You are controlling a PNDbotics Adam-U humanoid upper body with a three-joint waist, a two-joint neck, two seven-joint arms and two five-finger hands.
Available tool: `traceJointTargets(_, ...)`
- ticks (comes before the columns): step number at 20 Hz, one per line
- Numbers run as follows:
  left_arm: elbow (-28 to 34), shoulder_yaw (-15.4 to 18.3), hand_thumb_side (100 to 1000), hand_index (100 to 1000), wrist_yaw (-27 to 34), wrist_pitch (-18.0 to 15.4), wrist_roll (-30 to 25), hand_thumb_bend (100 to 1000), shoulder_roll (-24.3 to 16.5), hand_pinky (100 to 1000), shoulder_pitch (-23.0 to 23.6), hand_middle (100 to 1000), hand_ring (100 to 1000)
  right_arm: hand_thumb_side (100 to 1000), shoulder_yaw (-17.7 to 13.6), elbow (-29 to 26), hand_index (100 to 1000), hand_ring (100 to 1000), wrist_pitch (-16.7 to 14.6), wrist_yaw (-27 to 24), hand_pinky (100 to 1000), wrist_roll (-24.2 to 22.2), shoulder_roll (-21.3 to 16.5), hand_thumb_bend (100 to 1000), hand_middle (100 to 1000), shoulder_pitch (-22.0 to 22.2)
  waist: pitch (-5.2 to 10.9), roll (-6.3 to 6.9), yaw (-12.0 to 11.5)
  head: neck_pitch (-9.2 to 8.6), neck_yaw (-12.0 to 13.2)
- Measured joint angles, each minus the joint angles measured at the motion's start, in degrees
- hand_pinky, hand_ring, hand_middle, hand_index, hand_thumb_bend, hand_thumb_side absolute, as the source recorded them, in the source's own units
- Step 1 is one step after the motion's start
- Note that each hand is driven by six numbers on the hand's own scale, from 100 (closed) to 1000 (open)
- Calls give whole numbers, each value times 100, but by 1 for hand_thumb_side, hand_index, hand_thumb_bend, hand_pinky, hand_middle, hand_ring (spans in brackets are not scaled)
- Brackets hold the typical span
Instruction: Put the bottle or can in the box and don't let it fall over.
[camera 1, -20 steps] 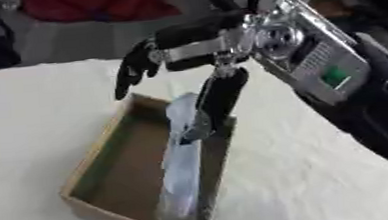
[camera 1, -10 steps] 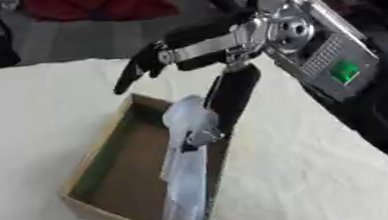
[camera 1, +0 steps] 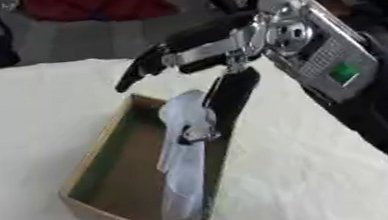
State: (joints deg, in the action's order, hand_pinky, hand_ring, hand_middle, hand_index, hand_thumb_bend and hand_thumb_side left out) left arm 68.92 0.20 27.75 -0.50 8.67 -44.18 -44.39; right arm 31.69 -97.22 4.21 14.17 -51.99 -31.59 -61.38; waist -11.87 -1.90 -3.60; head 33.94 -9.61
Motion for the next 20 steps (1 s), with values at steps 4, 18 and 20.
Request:
traceJointTargets(4,0,0,698,830,0,-1,-1,303,0,880,0,754,783,332,12,120,956,999,-83,-60,959,-6,10,205,936,0,-6,0,0,0,10)
traceJointTargets(18,0,5,697,828,0,-10,-17,304,0,882,8,757,784,335,275,486,946,997,-333,-614,962,7,-52,198,930,105,-16,-30,-30,-1,17)
traceJointTargets(20,0,17,697,828,0,-10,-17,304,0,882,8,757,784,335,276,490,946,997,-364,-621,962,7,-68,198,930,126,-19,-29,-35,-1,17)
